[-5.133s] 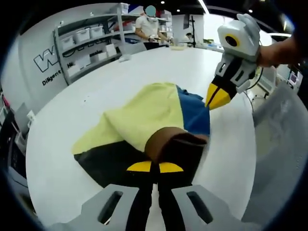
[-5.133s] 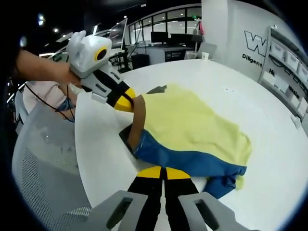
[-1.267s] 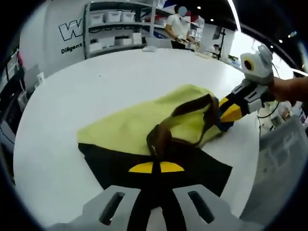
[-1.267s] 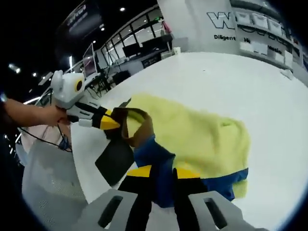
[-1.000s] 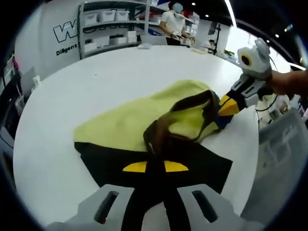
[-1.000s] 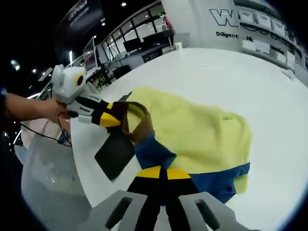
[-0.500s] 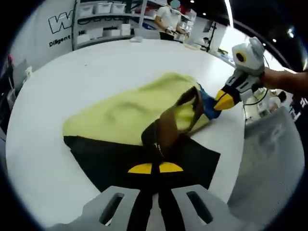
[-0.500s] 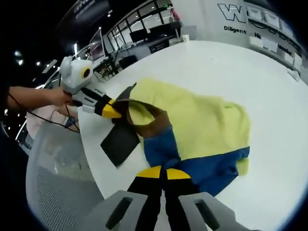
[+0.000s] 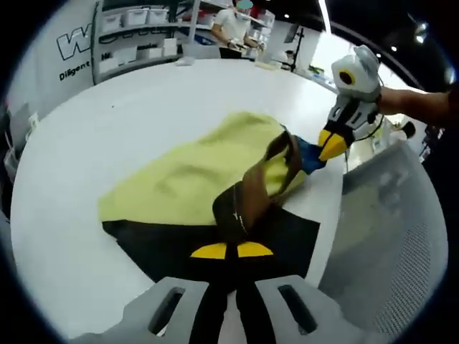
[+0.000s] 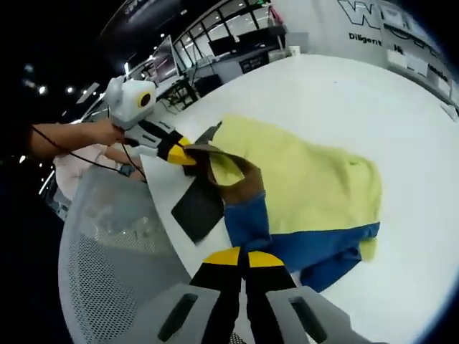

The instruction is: Fold the garment on the visible template until the final outline fits inside the template.

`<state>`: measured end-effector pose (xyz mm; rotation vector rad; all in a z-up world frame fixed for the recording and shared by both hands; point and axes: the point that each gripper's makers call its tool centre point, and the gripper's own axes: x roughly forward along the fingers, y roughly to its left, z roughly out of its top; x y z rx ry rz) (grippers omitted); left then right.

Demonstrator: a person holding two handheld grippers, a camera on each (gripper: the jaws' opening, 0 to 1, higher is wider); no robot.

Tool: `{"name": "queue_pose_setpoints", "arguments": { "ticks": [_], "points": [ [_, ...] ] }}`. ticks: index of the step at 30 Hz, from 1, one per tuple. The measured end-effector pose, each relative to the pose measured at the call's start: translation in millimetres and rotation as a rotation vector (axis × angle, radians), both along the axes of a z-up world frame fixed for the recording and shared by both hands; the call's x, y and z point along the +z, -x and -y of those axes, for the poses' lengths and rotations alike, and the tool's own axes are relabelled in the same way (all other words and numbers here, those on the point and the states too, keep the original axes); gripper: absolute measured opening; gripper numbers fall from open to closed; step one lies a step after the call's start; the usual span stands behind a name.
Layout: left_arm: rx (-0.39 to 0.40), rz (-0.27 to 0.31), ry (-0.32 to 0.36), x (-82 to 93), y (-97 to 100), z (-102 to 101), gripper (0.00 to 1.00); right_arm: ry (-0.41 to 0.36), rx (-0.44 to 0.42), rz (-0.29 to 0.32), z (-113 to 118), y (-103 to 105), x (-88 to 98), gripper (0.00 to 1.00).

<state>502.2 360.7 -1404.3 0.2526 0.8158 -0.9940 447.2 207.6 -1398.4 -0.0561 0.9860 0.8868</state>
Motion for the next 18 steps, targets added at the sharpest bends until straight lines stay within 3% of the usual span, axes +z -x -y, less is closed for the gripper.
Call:
{"name": "queue_pose_setpoints", "arguments": {
  "ticks": [11, 18],
  "points": [
    [0.009, 0.017, 0.062, 28.3, 6.2, 4, 0.0, -0.032, 0.026, 0.022, -2, 8, 28.0, 0.0],
    [-0.007, 0.028, 0.11, 51.2, 10.7, 6, 0.0, -0.017, 0.041, 0.083, 4, 4, 47.3, 0.0]
  ]
}}
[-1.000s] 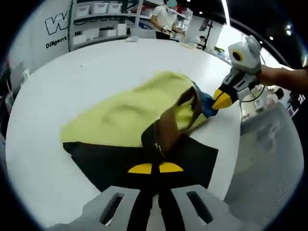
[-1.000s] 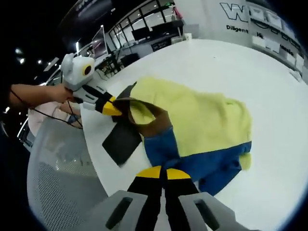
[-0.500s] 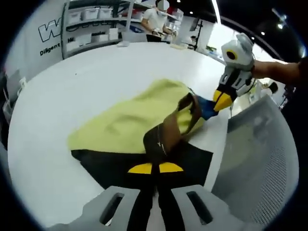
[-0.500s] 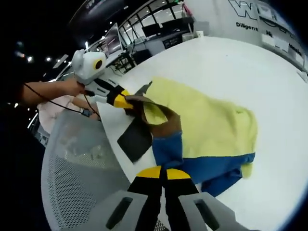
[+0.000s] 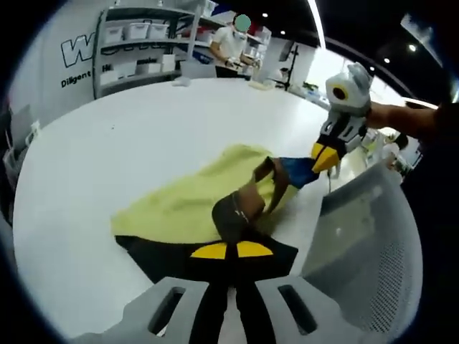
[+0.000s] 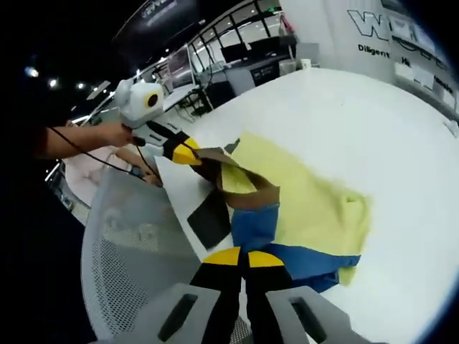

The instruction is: Fold the garment on the visible template until the final outline fits inside the template.

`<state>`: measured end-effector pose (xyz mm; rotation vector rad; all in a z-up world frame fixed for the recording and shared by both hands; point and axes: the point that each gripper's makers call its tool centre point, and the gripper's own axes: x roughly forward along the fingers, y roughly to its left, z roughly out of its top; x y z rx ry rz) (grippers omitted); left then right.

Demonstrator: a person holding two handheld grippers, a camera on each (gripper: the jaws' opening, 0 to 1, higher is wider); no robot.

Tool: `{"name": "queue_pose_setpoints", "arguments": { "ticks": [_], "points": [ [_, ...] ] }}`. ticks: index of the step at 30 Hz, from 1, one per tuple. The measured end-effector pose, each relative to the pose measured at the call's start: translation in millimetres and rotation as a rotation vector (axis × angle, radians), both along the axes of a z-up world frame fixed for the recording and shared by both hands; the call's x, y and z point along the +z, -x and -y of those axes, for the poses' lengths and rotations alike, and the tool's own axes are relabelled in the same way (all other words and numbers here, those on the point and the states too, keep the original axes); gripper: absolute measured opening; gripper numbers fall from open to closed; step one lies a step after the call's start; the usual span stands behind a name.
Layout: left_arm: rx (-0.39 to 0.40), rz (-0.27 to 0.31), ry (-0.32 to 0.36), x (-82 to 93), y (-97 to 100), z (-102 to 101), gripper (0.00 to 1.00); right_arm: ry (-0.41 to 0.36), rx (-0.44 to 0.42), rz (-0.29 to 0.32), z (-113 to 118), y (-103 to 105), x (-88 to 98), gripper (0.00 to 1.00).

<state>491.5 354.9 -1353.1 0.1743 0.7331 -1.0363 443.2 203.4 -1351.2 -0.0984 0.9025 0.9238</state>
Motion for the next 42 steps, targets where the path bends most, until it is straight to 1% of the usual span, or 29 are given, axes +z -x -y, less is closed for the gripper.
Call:
{"name": "queue_pose_setpoints", "arguments": {
  "ticks": [6, 9, 13, 16, 22, 26, 34, 38, 42],
  "points": [
    [0.016, 0.007, 0.011, 8.3, -5.5, -2, 0.0, -0.001, -0.013, 0.036, 4, -10, 10.4, 0.0],
    [0.019, 0.019, 0.03, 19.0, -8.2, 2, 0.0, 0.008, -0.007, 0.075, 5, -17, 19.8, 0.0],
    [0.019, 0.019, 0.054, 31.7, -11.0, 7, 0.0, -0.001, -0.013, 0.102, 4, -27, 34.4, 0.0],
    [0.012, 0.024, 0.067, 41.0, -11.9, 11, 0.0, 0.006, -0.009, 0.133, 6, -33, 43.5, 0.0],
    [0.003, 0.039, 0.077, 51.3, -17.5, 13, 0.0, 0.0, -0.032, 0.169, 13, -49, 54.2, 0.0],
    [0.011, 0.05, 0.091, 59.1, -25.2, 12, 0.0, 0.016, -0.031, 0.206, 17, -61, 60.1, 0.0],
    [0.033, 0.095, 0.124, 82.7, -45.6, 12, 0.0, 0.023, -0.062, 0.311, 21, -90, 83.4, 0.0],
    [0.042, 0.112, 0.133, 90.0, -57.0, 12, 0.0, 0.02, -0.071, 0.342, 20, -100, 91.7, 0.0],
    [0.045, 0.138, 0.131, 97.1, -70.1, 14, 0.0, 0.035, -0.076, 0.381, 21, -111, 96.7, 0.0]
  ]
}}
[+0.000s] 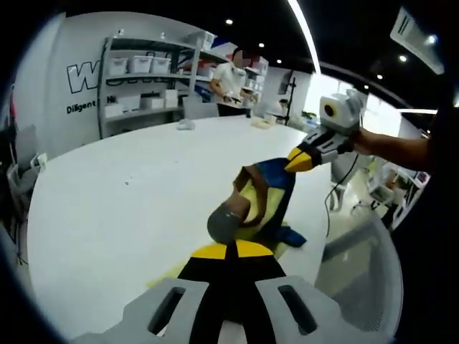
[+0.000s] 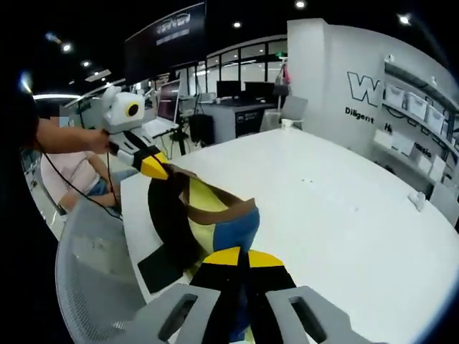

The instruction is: Fold the garment on the visible template until the final outline fits inside the template.

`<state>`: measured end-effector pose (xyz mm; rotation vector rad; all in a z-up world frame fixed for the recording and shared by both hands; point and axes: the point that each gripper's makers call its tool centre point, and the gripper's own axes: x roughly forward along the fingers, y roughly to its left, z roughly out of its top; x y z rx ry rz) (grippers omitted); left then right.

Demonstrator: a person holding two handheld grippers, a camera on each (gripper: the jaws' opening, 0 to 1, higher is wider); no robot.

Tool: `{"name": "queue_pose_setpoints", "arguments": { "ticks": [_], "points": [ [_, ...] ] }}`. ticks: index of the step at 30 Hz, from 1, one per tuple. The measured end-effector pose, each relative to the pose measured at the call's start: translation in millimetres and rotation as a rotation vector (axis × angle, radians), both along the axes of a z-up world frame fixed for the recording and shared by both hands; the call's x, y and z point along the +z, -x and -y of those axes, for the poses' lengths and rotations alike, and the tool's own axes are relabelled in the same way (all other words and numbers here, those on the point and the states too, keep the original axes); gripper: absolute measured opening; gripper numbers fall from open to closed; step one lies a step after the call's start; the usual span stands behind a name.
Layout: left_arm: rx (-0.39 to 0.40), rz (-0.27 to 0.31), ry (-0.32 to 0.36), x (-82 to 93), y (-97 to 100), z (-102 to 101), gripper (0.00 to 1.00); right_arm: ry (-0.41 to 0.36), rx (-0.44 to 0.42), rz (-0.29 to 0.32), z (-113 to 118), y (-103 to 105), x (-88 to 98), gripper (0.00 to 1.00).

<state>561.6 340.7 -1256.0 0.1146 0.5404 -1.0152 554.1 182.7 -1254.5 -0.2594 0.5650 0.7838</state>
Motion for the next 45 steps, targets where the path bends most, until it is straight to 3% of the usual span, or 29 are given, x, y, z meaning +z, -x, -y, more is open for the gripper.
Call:
{"name": "queue_pose_setpoints", "arguments": {
  "ticks": [22, 45],
  "points": [
    [0.036, 0.035, 0.015, 14.9, -54.8, 4, 0.0, -0.014, -0.069, 0.086, 1, -50, 17.3, 0.0],
    [0.06, 0.038, 0.016, 13.6, -94.8, 7, 0.0, 0.007, -0.113, 0.142, 0, -94, 14.0, 0.0]
  ]
}}
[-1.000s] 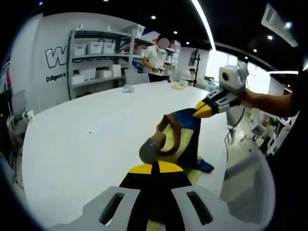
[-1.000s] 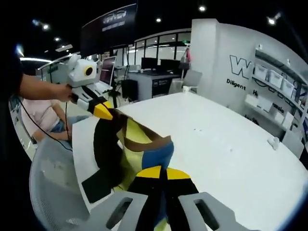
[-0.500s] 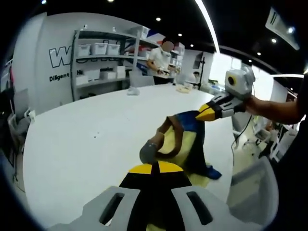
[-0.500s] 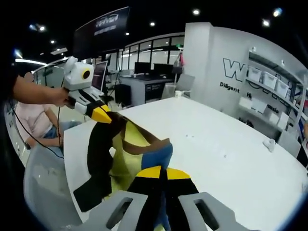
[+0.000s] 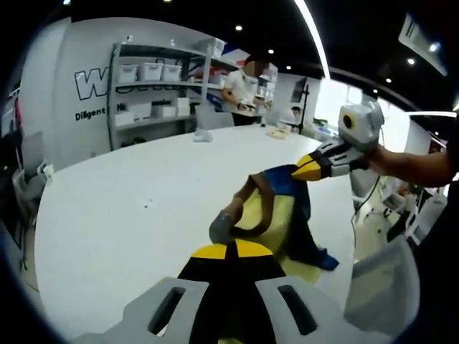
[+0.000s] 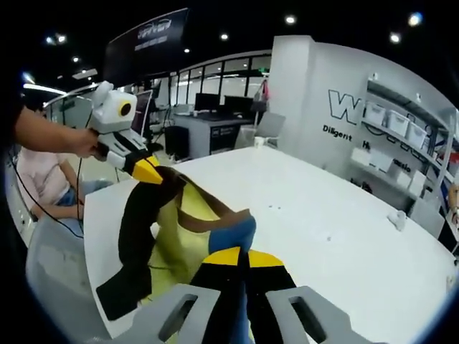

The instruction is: Fold the garment on the visible template until the final outline fits inside the template.

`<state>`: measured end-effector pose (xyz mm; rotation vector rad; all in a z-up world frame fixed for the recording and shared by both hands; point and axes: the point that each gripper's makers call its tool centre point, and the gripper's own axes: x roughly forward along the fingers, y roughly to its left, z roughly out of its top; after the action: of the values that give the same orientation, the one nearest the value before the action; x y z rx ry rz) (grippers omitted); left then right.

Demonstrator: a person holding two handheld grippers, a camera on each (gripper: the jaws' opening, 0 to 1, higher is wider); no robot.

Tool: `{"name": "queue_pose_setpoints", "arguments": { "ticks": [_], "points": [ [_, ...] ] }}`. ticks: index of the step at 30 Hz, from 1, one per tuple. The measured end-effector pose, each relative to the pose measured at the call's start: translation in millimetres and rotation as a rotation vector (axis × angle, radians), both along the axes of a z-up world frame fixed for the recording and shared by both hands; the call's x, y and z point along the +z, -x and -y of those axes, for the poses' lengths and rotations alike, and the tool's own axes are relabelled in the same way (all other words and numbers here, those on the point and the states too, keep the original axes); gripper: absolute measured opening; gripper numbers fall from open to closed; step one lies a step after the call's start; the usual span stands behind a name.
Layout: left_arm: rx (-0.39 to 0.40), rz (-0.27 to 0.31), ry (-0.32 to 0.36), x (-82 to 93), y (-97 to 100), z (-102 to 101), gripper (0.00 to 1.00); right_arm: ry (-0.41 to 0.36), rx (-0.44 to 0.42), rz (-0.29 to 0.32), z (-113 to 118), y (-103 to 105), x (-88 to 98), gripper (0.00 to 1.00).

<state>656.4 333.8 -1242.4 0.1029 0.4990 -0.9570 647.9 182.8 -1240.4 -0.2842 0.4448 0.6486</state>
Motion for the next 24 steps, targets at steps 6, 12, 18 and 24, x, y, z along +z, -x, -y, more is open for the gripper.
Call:
{"name": "queue_pose_setpoints", "arguments": {
  "ticks": [6, 12, 18, 24],
  "points": [
    [0.015, 0.0, 0.004, -2.8, -14.2, -2, 0.0, 0.008, -0.011, 0.013, 0, -16, -3.9, 0.0],
    [0.034, -0.011, 0.008, -9.4, -25.5, -2, 0.0, 0.011, -0.026, 0.017, -1, -27, -12.9, 0.0],
    [0.052, -0.014, 0.007, -13.1, -32.9, 0, 0.0, 0.032, -0.032, 0.017, 1, -36, -20.6, 0.0],
    [0.054, -0.012, 0.002, -17.1, -39.3, 2, 0.0, 0.047, -0.04, 0.023, 4, -49, -25.8, 0.0]
  ]
}}
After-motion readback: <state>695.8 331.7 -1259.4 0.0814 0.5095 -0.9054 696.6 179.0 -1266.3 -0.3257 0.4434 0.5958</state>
